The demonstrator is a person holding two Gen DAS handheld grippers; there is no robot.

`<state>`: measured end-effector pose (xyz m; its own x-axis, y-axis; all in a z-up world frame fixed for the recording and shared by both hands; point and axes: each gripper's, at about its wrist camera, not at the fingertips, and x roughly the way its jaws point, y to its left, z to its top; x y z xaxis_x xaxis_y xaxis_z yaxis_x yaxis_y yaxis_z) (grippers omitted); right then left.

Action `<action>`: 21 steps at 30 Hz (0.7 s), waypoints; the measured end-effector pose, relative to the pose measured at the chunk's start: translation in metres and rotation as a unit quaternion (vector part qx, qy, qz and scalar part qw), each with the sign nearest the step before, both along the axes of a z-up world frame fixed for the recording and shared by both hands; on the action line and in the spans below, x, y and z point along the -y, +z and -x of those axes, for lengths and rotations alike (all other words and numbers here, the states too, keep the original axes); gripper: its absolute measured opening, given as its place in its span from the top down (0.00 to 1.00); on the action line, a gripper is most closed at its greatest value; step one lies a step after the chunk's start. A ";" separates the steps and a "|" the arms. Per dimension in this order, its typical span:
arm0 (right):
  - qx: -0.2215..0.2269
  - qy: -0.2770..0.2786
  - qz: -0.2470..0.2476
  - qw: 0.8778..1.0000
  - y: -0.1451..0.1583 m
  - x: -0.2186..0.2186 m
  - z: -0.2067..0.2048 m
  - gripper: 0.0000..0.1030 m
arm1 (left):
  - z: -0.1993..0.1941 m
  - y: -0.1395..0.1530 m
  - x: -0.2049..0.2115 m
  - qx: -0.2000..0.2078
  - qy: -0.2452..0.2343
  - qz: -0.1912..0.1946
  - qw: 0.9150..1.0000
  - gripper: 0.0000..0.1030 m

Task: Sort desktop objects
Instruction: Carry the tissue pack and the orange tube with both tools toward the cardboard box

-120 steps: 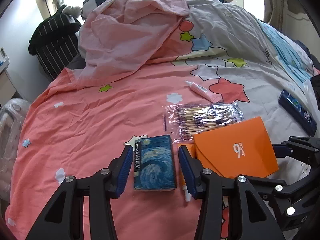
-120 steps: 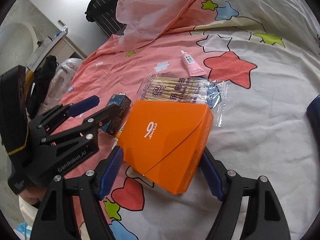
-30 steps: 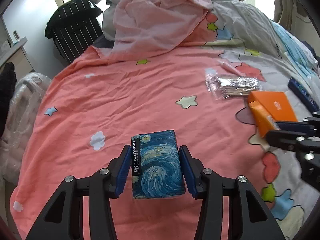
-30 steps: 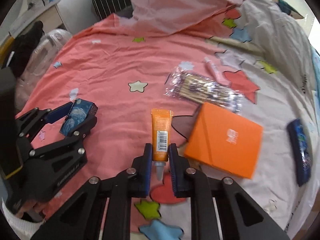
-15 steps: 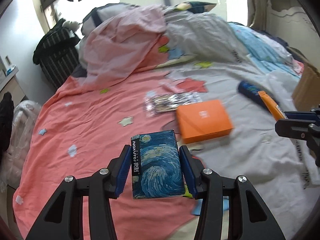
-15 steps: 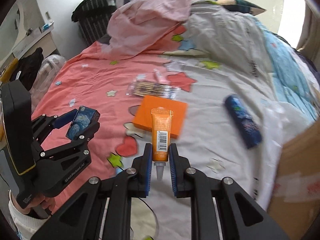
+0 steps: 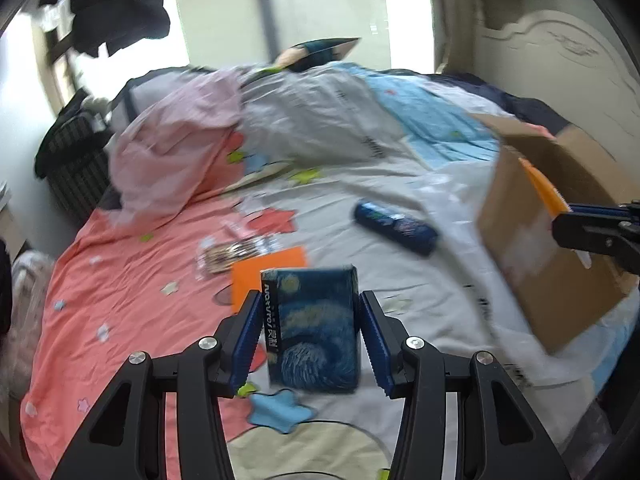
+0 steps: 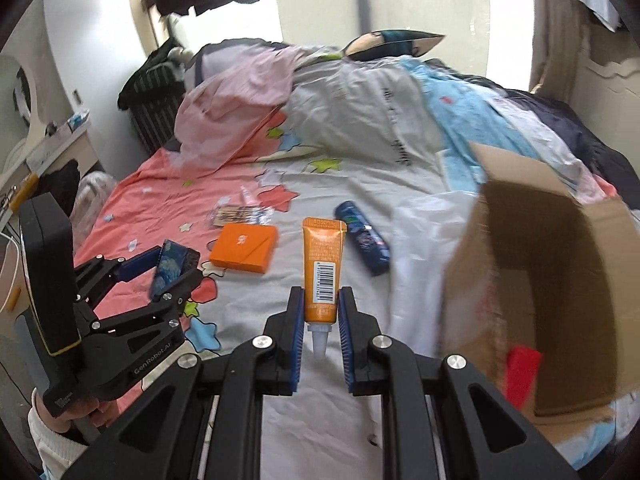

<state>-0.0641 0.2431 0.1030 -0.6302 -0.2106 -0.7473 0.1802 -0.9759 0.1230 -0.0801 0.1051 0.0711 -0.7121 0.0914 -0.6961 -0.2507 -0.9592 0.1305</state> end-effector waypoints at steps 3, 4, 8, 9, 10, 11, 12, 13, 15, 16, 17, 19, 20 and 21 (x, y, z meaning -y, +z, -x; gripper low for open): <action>-0.004 -0.012 0.001 1.000 0.004 -0.023 -0.013 0.85 | -0.007 0.012 -0.023 -0.015 -0.012 0.004 1.000 0.52; -0.006 -0.017 -0.001 1.000 0.005 -0.028 -0.016 0.85 | -0.010 0.018 -0.032 -0.021 -0.020 0.002 1.000 0.52; -0.012 -0.042 -0.002 0.999 0.007 -0.060 -0.029 0.85 | -0.015 0.034 -0.065 -0.032 -0.051 -0.008 0.998 0.52; -0.011 -0.047 -0.004 0.999 0.008 -0.067 -0.030 0.85 | -0.015 0.036 -0.072 -0.032 -0.058 -0.008 0.998 0.52; -0.009 -0.052 -0.006 0.999 0.008 -0.074 -0.032 0.85 | -0.015 0.038 -0.082 -0.034 -0.062 -0.006 0.997 0.52; -0.011 -0.060 -0.005 0.998 0.009 -0.082 -0.033 0.85 | -0.016 0.038 -0.087 -0.035 -0.065 -0.004 0.997 0.52; -0.012 -0.069 -0.004 0.998 0.010 -0.090 -0.035 0.85 | -0.016 0.039 -0.092 -0.037 -0.067 -0.004 0.997 0.52; -0.013 -0.074 -0.004 0.997 0.010 -0.097 -0.036 0.85 | -0.017 0.036 -0.097 -0.035 -0.071 -0.003 0.997 0.52; -0.012 -0.079 -0.002 0.997 0.009 -0.105 -0.039 0.85 | -0.017 0.026 -0.102 -0.025 -0.073 0.011 0.997 0.51; -0.011 -0.078 0.000 0.997 0.008 -0.107 -0.039 0.85 | -0.018 0.018 -0.102 -0.020 -0.069 0.023 0.997 0.51; -0.011 -0.078 0.002 0.997 0.006 -0.108 -0.040 0.85 | -0.020 0.010 -0.101 -0.015 -0.065 0.035 0.997 0.50; -0.009 -0.069 0.006 0.998 0.002 -0.107 -0.042 0.85 | -0.027 -0.007 -0.091 0.005 -0.063 0.048 0.997 0.35; -0.009 -0.060 0.008 0.998 -0.001 -0.103 -0.043 0.85 | -0.033 -0.016 -0.085 0.012 -0.060 0.052 0.997 0.25; -0.006 -0.050 0.012 0.999 -0.005 -0.097 -0.044 0.85 | -0.039 -0.024 -0.078 0.019 -0.056 0.055 0.997 0.24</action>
